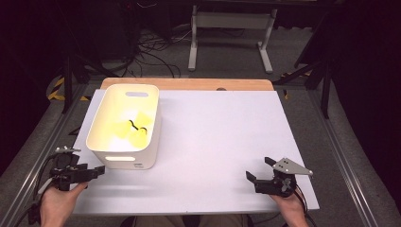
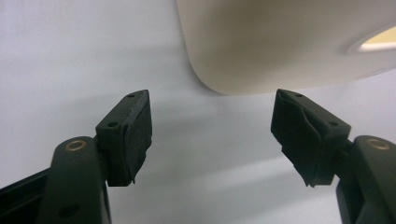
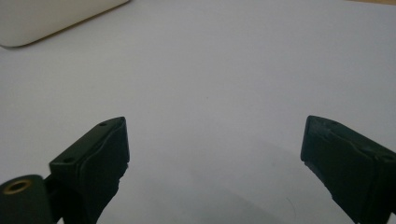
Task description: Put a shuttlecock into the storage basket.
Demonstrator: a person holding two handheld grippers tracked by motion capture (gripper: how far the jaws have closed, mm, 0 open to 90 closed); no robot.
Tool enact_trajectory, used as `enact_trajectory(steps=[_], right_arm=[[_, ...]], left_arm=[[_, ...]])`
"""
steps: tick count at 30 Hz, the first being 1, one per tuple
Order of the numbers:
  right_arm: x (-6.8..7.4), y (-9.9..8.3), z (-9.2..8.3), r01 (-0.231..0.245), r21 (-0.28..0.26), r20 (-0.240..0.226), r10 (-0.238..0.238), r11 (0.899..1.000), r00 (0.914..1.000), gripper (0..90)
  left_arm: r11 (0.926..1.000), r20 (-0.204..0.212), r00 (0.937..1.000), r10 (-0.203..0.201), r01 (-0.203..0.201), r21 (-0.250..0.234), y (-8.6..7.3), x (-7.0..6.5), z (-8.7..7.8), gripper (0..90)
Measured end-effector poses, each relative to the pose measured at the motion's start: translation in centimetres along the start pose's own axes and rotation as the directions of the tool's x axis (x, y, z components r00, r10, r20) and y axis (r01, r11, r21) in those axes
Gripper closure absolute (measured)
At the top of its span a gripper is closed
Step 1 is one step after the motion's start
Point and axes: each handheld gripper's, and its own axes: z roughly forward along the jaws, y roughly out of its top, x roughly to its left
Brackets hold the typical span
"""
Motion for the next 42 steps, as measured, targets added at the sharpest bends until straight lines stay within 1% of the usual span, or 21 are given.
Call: enact_trajectory(steps=[5, 7, 8, 9, 11, 12, 13, 16, 17, 18, 19, 21, 22, 25, 27, 28, 32, 33, 35, 39, 42], right_arm=[[0.0, 0.0, 0.0, -0.002, -0.001, 0.001, 0.002, 1.000, 1.0000, 8.3], [0.0, 0.0, 0.0, -0.002, 0.000, 0.002, 0.002, 1.000, 1.0000, 8.3], [0.0, 0.0, 0.0, -0.001, 0.000, 0.003, 0.001, 1.000, 1.0000, 8.3], [0.0, 0.0, 0.0, -0.001, 0.000, 0.003, 0.001, 1.000, 1.0000, 8.3], [0.0, 0.0, 0.0, -0.003, 0.001, 0.003, 0.003, 1.000, 1.0000, 8.4], [0.0, 0.0, 0.0, -0.003, 0.000, 0.002, 0.003, 1.000, 1.0000, 8.4], [0.0, 0.0, 0.0, -0.003, 0.000, 0.002, 0.003, 1.000, 1.0000, 8.4], [-0.1, 0.0, 0.0, -0.007, 0.000, 0.007, 0.007, 1.000, 1.0000, 8.4], [-0.1, 0.0, 0.0, -0.009, 0.001, 0.008, 0.009, 1.000, 0.9999, 8.4], [-0.1, 0.0, 0.0, -0.011, 0.001, 0.010, 0.011, 1.000, 0.9999, 8.4], [-0.2, 0.0, 0.0, -0.011, 0.001, 0.013, 0.011, 1.000, 0.9998, 8.4], [-0.2, 0.0, 0.0, -0.012, -0.001, 0.012, 0.012, 1.000, 0.9999, 8.4], [-0.2, -0.1, 0.0, -0.012, -0.001, 0.013, 0.012, 1.000, 0.9998, 8.3], [-0.3, -0.1, 0.0, -0.018, -0.001, 0.018, 0.018, 1.000, 0.9997, 8.3], [-0.4, -0.1, 0.0, -0.022, 0.000, 0.019, 0.022, 1.000, 0.9996, 8.3], [-0.4, -0.1, 0.0, -0.022, 0.001, 0.019, 0.022, 1.000, 0.9996, 8.3], [-0.5, -0.1, 0.0, -0.025, -0.001, 0.024, 0.026, 1.000, 0.9994, 8.3], [-0.5, -0.1, 0.0, -0.027, -0.001, 0.024, 0.027, 1.000, 0.9993, 8.3], [-0.6, -0.1, 0.0, -0.028, -0.004, 0.026, 0.028, 1.000, 0.9993, 8.3], [-0.5, -0.1, 0.0, -0.029, 0.001, 0.029, 0.029, 1.000, 0.9992, 8.3], [-0.5, -0.1, 0.1, -0.030, 0.001, 0.028, 0.030, 1.000, 0.9991, 8.3]], left_arm=[[1.0000, 0.019, 0.9998, 0.003, -0.003, -0.003, -0.5, -0.2, 0.5, 28.1], [0.9999, 0.016, 0.9999, 0.006, -0.006, -0.011, -0.6, -0.4, 0.4, 27.9], [0.9998, 0.015, 0.9999, 0.007, -0.007, -0.020, -0.7, -0.4, 0.4, 27.6], [0.9996, 0.025, 0.9997, 0.000, 0.001, -0.029, -0.9, -0.5, 0.4, 27.3], [0.9993, 0.029, 0.9996, 0.006, -0.005, -0.038, -1.2, -0.7, 0.6, 26.4], [0.9993, 0.029, 0.9996, 0.006, -0.005, -0.038, -1.2, -0.7, 0.6, 26.3], [0.9988, 0.017, 0.9998, 0.013, -0.012, -0.048, -1.3, -0.7, 0.6, 26.3], [0.9975, 0.036, 0.9993, 0.009, -0.007, -0.070, -1.6, -0.9, 0.9, 26.7], [0.9970, 0.036, 0.9992, 0.016, -0.014, -0.076, -1.7, -0.9, 1.0, 26.7], [0.9955, 0.026, 0.9992, 0.030, -0.027, -0.091, -1.8, -1.0, 1.0, 26.7], [0.9953, 0.035, 0.9991, 0.022, -0.019, -0.095, -1.9, -1.2, 1.1, 26.4], [0.9944, 0.037, 0.9989, 0.030, -0.026, -0.103, -2.1, -1.2, 1.1, 26.0], [0.9927, 0.043, 0.9986, 0.031, -0.026, -0.118, -2.3, -1.3, 1.1, 25.3], [0.9875, 0.044, 0.9979, 0.048, -0.041, -0.152, -2.6, -1.5, 1.2, 22.9], [0.9822, 0.041, 0.9970, 0.066, -0.057, -0.179, -2.8, -1.7, 1.2, 21.9], [0.9801, 0.038, 0.9959, 0.082, -0.074, -0.184, -2.9, -1.8, 1.2, 21.9], [0.9748, 0.034, 0.9935, 0.109, -0.100, -0.199, -3.1, -2.2, 1.4, 21.7], [0.9722, 0.035, 0.9920, 0.121, -0.111, -0.206, -3.1, -2.3, 1.5, 21.6], [0.9708, 0.050, 0.9910, 0.124, -0.111, -0.213, -3.2, -2.4, 1.7, 21.5], [0.9609, 0.078, 0.9879, 0.134, -0.111, -0.254, -3.5, -2.7, 2.0, 21.6], [0.9540, 0.087, 0.9844, 0.153, -0.124, -0.273, -3.6, -3.0, 2.0, 21.6]])
